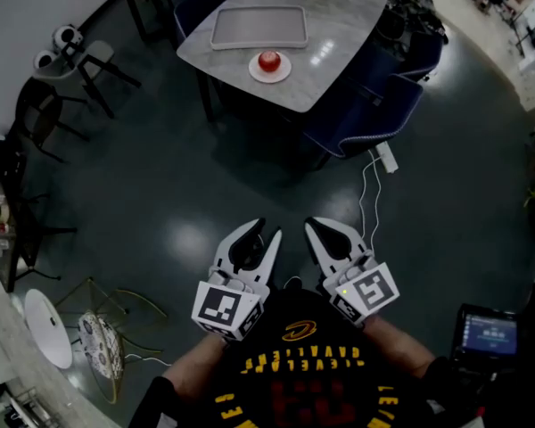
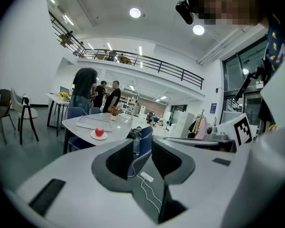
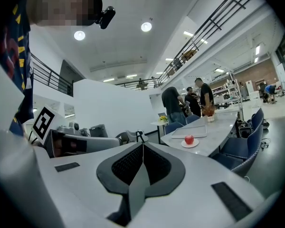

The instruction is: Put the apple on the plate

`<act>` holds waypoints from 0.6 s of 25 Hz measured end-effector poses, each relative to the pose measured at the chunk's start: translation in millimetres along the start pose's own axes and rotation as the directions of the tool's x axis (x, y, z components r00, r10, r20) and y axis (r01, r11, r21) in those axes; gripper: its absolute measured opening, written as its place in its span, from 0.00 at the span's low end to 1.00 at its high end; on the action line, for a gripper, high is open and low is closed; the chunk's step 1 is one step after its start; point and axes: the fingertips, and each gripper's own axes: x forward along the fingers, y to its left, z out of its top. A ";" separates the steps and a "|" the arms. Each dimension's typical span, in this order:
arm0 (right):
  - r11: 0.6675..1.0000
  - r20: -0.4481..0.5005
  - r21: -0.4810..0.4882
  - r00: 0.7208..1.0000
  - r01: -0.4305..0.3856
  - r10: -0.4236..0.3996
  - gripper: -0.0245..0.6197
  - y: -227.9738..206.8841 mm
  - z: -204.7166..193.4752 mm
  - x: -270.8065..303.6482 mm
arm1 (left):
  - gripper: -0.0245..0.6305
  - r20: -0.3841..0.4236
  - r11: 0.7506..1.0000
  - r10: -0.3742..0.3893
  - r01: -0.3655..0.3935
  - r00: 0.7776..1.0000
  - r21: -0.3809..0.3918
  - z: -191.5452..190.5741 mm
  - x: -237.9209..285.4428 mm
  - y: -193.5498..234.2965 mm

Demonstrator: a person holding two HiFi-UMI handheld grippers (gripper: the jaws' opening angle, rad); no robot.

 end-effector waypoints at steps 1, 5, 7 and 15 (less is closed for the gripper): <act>1.000 -0.006 -0.003 1.000 0.001 -0.001 0.05 -1.3 2.5 12.3 | 0.22 -0.001 1.000 0.002 -0.002 1.000 -0.004 6.6 4.5 11.8; 0.999 -0.020 -0.037 1.000 0.015 -0.016 0.05 -9.0 14.9 56.7 | 0.22 0.005 1.000 -0.015 0.015 1.000 -0.026 28.4 23.3 53.3; 0.999 -0.024 -0.040 0.999 0.030 -0.031 0.05 -12.9 21.4 77.3 | 0.22 0.015 0.999 -0.038 0.039 0.999 -0.031 35.3 32.4 71.5; 0.996 -0.026 -0.032 0.996 0.080 -0.081 0.05 -31.4 34.7 154.1 | 0.22 0.003 0.998 -0.059 0.059 0.998 -0.038 62.3 59.5 145.0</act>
